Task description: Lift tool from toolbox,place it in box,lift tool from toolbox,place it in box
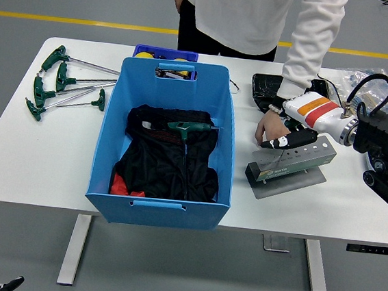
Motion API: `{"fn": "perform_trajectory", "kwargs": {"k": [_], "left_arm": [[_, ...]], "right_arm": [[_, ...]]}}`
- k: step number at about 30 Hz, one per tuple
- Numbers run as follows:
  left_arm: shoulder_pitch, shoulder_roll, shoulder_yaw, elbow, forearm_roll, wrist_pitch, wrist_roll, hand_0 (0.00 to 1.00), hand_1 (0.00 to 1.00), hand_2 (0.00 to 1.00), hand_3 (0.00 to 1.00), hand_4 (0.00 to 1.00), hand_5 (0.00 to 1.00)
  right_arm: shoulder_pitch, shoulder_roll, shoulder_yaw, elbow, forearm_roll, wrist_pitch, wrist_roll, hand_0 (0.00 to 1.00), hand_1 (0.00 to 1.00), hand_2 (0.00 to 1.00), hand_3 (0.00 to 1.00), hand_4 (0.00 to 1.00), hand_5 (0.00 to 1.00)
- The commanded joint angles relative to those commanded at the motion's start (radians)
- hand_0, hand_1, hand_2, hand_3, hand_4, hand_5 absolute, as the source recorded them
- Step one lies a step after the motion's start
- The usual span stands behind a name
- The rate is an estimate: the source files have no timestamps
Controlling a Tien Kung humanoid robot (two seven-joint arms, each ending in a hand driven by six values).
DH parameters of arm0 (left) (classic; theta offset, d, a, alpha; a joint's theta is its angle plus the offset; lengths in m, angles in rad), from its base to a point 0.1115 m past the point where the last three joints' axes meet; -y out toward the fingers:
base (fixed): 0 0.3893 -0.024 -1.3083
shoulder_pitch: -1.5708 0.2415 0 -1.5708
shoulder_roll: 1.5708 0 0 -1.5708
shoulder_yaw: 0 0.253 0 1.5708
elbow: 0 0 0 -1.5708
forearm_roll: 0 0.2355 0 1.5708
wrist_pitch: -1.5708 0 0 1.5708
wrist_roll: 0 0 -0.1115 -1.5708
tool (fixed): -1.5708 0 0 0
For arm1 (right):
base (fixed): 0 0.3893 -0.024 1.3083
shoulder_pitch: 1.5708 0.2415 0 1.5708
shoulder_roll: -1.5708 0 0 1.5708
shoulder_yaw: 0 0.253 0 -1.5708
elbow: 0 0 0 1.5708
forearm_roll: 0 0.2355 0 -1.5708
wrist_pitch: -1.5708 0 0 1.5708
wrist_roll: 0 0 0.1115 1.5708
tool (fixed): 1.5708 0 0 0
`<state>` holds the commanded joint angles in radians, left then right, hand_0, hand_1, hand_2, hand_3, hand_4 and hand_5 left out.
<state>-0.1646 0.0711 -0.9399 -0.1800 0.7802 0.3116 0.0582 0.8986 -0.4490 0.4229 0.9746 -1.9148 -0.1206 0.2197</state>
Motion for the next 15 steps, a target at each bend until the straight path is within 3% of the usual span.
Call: {"fn": "perform_trajectory", "kwargs": {"k": [15], "left_arm": [[0.003, 0.006, -0.004, 0.0, 0.0, -0.001, -0.003, 0.715, 0.715, 0.742, 0.626, 0.622, 0.497]], "right_arm": [[0.047, -0.074, 0.059, 0.14, 0.024, 0.054, -0.044, 0.002, 0.002, 0.002, 0.015, 0.998, 0.91]]}}
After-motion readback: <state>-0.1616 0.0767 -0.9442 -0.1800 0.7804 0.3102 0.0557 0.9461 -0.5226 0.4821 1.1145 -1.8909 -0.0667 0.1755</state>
